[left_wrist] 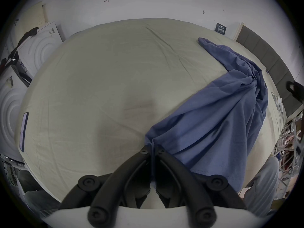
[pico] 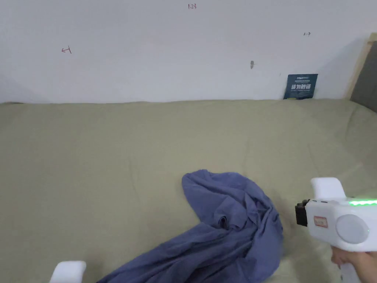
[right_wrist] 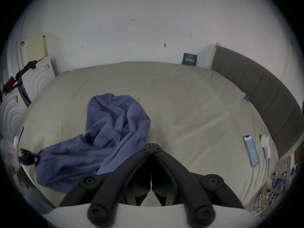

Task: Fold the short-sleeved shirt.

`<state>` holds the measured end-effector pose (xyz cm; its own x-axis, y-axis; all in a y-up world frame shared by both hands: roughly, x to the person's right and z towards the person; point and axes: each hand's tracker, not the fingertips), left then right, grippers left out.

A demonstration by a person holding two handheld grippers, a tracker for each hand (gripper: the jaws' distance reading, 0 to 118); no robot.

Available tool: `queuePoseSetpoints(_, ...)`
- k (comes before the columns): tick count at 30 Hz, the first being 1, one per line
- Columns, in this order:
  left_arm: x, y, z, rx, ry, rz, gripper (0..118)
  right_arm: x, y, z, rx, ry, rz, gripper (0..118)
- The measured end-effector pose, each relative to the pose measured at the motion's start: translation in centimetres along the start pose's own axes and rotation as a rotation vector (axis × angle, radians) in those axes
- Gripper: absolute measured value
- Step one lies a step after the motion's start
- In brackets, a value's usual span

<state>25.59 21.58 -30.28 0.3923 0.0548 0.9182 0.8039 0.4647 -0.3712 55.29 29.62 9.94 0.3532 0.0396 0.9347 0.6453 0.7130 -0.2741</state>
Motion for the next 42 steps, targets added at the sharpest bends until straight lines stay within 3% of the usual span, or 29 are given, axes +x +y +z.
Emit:
queuePoseSetpoints(1, 0.0, 0.0, 0.0, 0.002, -0.003, 0.001, 0, 0.2, 0.9, -1.8, -0.032, 0.055, -0.003, 26)
queuePoseSetpoints(3, -0.1, -0.1, -0.1, 0.005, -0.007, -0.004, 0, 0.4, 2.6, -5.3, -0.124, 0.094, -0.031, 109)
queuePoseSetpoints(4, -0.1, -0.2, -0.1, 0.007, -0.008, -0.003, 0, -0.2, 3.1, -7.2, -0.19, 0.109, -0.02, 118)
queuePoseSetpoints(7, -0.3, -0.3, -0.2, 0.009, -0.014, 0.0, 0, -1.0, 3.9, -10.8, -0.214, 0.06, 0.047, 118)
queuePoseSetpoints(9, -0.4, -0.2, -0.4, 0.008, -0.018, 0.003, 0, -1.6, 3.6, -12.7, -0.244, 0.042, 0.045, 118)
queuePoseSetpoints(11, -0.4, -0.3, -0.6, 0.007, -0.021, 0.009, 0, -2.8, 2.6, -14.4, -0.343, 0.039, 0.085, 109)
queuePoseSetpoints(13, -0.5, -0.3, -0.9, 0.007, -0.02, 0.014, 0, -4.9, -0.1, -14.7, -0.372, 0.007, 0.181, 100)
queuePoseSetpoints(14, -0.5, -0.2, -0.9, 0.007, -0.019, 0.015, 0, -5.5, -0.2, -13.8, -0.261, -0.034, 0.154, 100)
queuePoseSetpoints(15, -0.4, -0.3, -0.8, 0.007, -0.019, 0.017, 0, -5.8, 0.5, -12.9, -0.301, -0.014, 0.127, 98)
queuePoseSetpoints(16, -0.4, -0.3, -0.7, 0.006, -0.019, 0.017, 0, -4.2, 0.3, -13.6, -0.289, 0.047, 0.116, 81)
queuePoseSetpoints(17, -0.4, -0.1, -0.6, 0.005, -0.02, 0.016, 0, -4.4, 0.6, -12.7, -0.275, 0.076, 0.132, 55)
queuePoseSetpoints(18, -0.6, 0.1, -0.5, 0.0, -0.023, 0.015, 0, -4.8, 1.1, -11.8, -0.268, 0.086, 0.131, 8)
queuePoseSetpoints(22, -1.4, 0.5, 1.2, 0.013, -0.022, 0.029, 0, -4.2, 2.6, -6.7, -0.203, 0.138, 0.118, 6)
queuePoseSetpoints(31, -5.5, 5.2, 11.2, 0.257, 0.127, 0.093, 0, 0.0, 6.7, 8.9, -0.015, 0.298, 0.029, 7)
queuePoseSetpoints(37, -5.5, 10.1, 21.2, 0.457, 0.142, 0.083, 0, 1.4, 9.7, 17.8, 0.148, 0.286, 0.072, 7)
queuePoseSetpoints(42, -4.0, 13.1, 28.5, 0.564, 0.169, 0.06, 0, 1.6, 12.2, 24.2, 0.261, 0.221, 0.124, 7)
